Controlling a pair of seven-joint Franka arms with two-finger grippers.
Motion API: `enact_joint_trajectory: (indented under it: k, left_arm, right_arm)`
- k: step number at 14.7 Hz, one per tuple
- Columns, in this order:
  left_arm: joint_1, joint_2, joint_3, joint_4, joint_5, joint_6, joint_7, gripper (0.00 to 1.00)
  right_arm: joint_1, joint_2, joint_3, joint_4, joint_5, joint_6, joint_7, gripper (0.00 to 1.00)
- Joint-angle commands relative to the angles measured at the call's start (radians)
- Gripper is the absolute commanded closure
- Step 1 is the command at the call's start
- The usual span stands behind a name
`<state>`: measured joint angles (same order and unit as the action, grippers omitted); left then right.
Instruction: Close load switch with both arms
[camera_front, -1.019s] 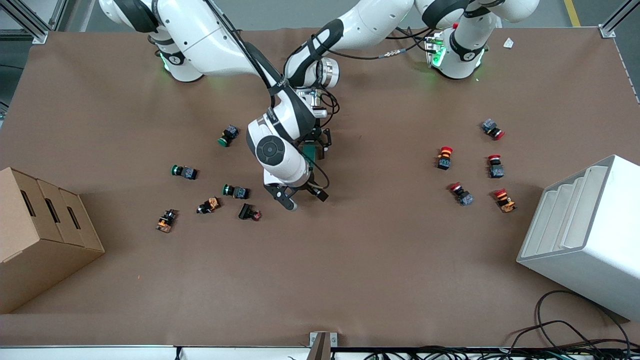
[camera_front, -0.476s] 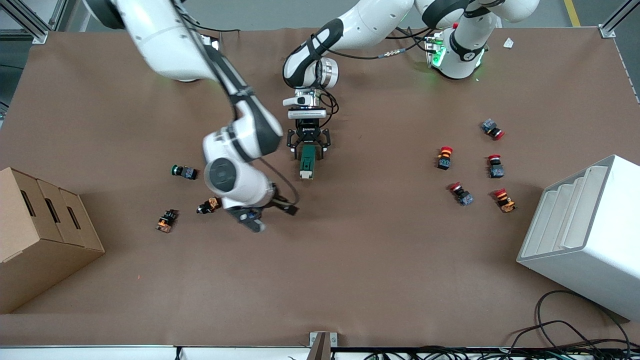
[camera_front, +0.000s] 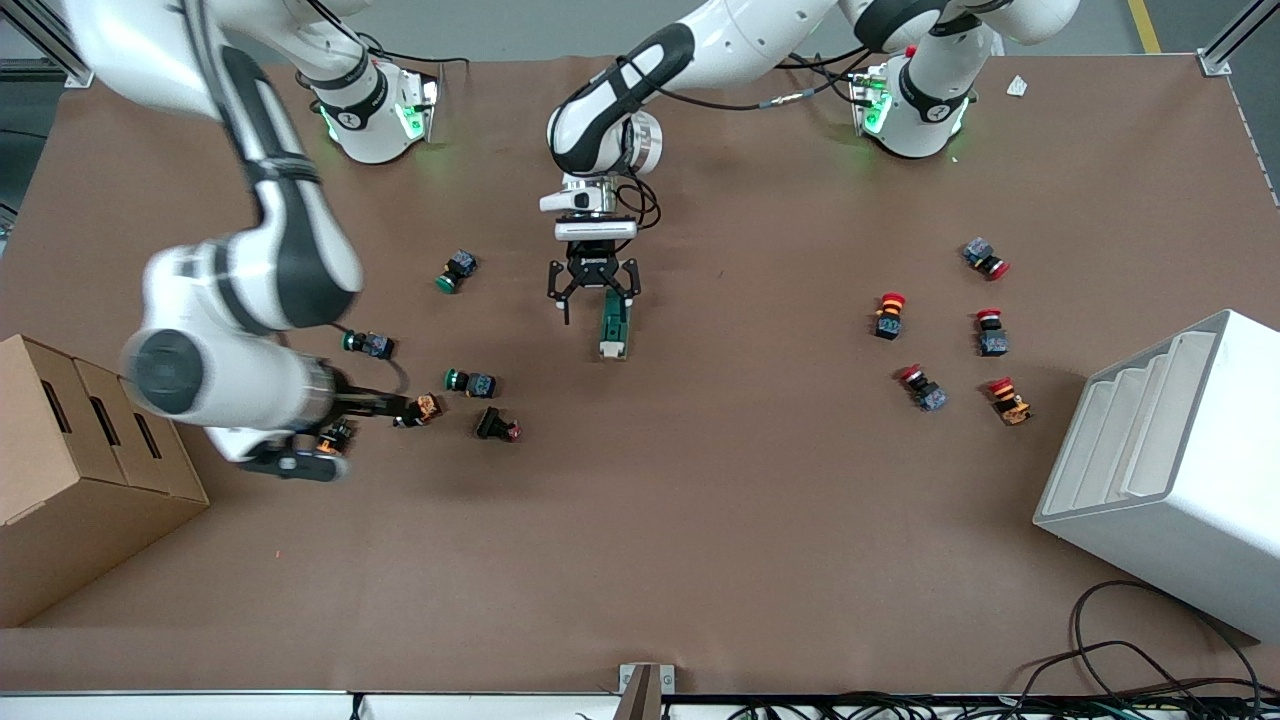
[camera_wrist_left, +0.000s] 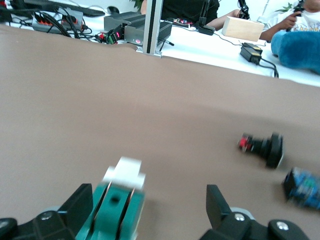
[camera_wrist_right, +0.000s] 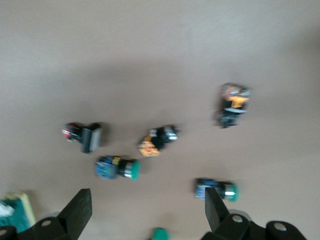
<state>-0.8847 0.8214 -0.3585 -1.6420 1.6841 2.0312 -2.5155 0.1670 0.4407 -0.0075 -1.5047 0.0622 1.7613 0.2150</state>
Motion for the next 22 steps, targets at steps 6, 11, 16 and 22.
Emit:
enact_joint_trajectory:
  k: [6, 11, 16, 22]
  left_arm:
    - [0.185, -0.212, -0.034, 0.120, -0.557, 0.159, 0.548, 0.00]
    - [0.280, -0.310, -0.028, 0.194, -0.953, 0.159, 0.979, 0.00]
    - [0.447, -0.435, -0.033, 0.191, -1.254, 0.135, 1.282, 0.00]
    - [0.674, -0.582, -0.033, 0.195, -1.534, -0.142, 1.717, 0.00]
  right_arm:
    - [-0.280, -0.166, 0.024, 0.018, -0.074, -0.216, -0.315, 0.00]
    - [-0.277, -0.155, 0.027, 0.141, -0.076, -0.296, -0.283, 0.00]
    - [-0.258, -0.154, 0.032, 0.144, -0.067, -0.296, -0.231, 0.00]
    - [-0.202, -0.155, 0.032, 0.144, -0.068, -0.322, -0.218, 0.00]
